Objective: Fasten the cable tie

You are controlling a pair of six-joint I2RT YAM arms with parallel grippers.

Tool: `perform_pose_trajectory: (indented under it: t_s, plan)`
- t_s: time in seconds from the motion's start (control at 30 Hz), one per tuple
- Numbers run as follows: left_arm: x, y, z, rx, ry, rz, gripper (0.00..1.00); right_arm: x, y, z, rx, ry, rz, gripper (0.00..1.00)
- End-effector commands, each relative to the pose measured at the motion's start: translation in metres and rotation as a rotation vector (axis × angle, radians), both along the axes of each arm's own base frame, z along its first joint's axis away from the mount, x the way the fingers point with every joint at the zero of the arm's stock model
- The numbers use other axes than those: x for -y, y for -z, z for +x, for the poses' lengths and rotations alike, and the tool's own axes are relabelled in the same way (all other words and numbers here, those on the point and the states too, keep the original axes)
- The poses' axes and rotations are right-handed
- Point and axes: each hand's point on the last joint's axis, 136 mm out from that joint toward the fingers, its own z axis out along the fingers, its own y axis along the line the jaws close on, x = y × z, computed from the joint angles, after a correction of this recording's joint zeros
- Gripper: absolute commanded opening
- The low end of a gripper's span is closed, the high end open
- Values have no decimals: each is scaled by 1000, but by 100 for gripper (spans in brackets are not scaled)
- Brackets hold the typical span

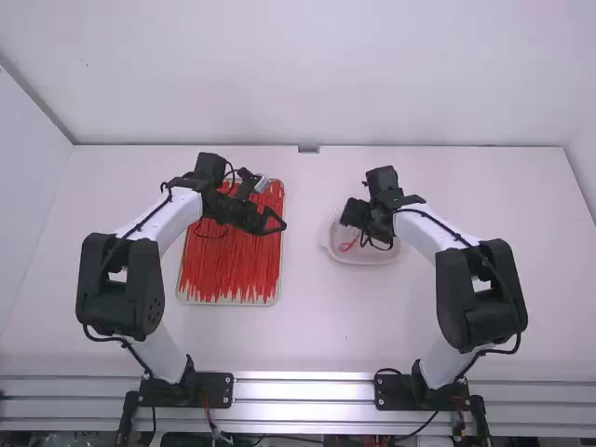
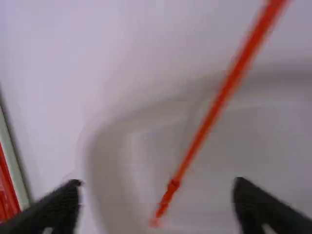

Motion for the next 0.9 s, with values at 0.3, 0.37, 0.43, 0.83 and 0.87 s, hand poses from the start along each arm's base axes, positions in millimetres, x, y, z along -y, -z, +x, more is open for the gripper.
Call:
perform_pose_trajectory:
  t_s: [0.3,0.37,0.43,0.83,0.87]
  plan:
    - [-9,1,1,0,-19,15,99,12,-3,-12,-64,-38,-40,98]
    - [-17,2,2,-13,-40,26,99,19,-8,-18,-91,-56,-60,99]
    - [-32,2,3,-34,-81,36,99,28,-16,-26,-138,-1,-57,98]
    - [-59,-7,-3,-71,-154,45,99,8,-53,-44,-85,-61,-51,99]
    - [-60,-7,-3,-71,-155,47,99,5,-57,-45,-73,-70,-57,98]
